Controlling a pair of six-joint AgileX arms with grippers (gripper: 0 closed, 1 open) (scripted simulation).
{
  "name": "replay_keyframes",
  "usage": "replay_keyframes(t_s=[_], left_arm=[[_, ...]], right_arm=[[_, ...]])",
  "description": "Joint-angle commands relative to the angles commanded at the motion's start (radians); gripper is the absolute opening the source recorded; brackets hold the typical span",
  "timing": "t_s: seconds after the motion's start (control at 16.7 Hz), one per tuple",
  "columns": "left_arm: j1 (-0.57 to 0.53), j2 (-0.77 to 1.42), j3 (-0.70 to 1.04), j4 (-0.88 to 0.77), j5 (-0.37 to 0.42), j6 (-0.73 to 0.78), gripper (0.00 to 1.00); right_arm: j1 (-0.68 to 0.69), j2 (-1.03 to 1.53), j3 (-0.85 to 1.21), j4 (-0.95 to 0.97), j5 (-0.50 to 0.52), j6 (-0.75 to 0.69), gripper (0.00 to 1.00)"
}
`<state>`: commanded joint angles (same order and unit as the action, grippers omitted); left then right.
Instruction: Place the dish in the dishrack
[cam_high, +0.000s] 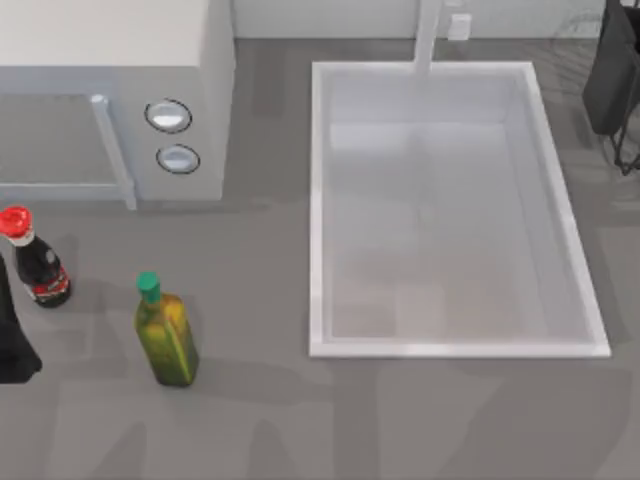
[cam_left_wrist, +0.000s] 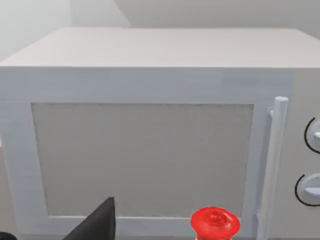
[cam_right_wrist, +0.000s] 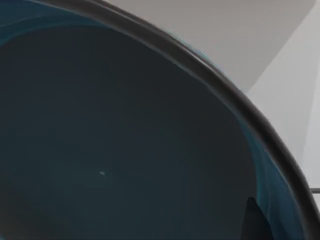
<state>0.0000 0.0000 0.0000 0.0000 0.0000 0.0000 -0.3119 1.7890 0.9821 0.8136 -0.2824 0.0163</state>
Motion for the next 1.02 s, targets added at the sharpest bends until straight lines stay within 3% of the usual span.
replay_keyframes(t_s=[0.3,1.02], left_arm=[[0.000,0.000,0.000,0.000,0.000,0.000,1.00],[0.000,0.000,0.000,0.000,0.000,0.000,1.00]], right_arm=[[0.005,0.008,-0.004,0.009,0.005,0.000,0.00],[0.005,0.008,-0.004,0.009,0.005,0.000,0.90]])
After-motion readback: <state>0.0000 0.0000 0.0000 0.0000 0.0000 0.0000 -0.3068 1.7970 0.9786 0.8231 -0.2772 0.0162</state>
